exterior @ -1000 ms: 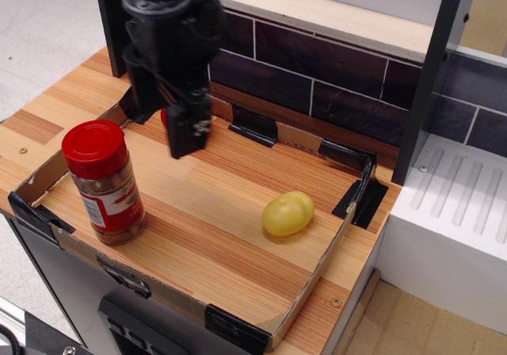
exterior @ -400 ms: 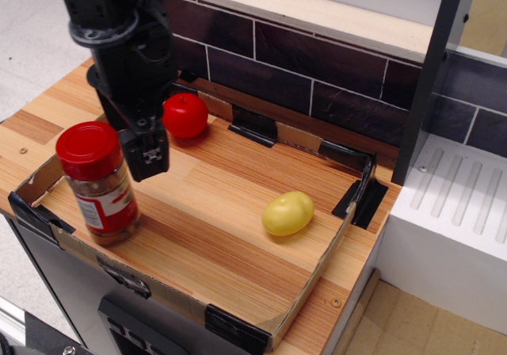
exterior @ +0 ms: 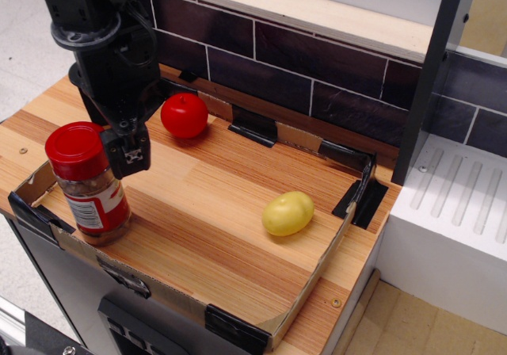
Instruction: Topple basil bottle
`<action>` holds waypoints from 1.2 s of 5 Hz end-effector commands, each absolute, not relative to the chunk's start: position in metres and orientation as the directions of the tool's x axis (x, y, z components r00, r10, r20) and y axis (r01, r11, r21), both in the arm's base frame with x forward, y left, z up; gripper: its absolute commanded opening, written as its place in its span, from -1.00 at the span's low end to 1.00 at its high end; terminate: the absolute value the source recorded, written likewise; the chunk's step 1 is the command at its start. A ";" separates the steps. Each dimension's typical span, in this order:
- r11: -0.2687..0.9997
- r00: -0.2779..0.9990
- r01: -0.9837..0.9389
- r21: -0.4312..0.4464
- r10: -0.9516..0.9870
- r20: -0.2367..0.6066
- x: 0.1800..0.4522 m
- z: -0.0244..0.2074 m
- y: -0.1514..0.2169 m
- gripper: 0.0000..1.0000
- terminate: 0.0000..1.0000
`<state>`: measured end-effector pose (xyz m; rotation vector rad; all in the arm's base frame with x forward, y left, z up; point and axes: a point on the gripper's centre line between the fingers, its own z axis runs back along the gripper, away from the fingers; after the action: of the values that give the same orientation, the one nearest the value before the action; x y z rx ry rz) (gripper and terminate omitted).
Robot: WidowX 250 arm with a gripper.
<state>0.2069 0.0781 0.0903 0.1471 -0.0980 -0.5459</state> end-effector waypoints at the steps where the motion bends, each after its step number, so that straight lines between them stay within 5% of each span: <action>1: 0.827 0.847 0.517 0.219 -0.532 0.009 0.214 0.110 0.100 1.00 -1.00; 6: 0.854 0.864 0.485 0.186 -0.501 0.045 0.208 0.095 0.116 1.00 -1.00</action>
<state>0.2011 0.1093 0.0885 0.1492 -0.0736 -0.5211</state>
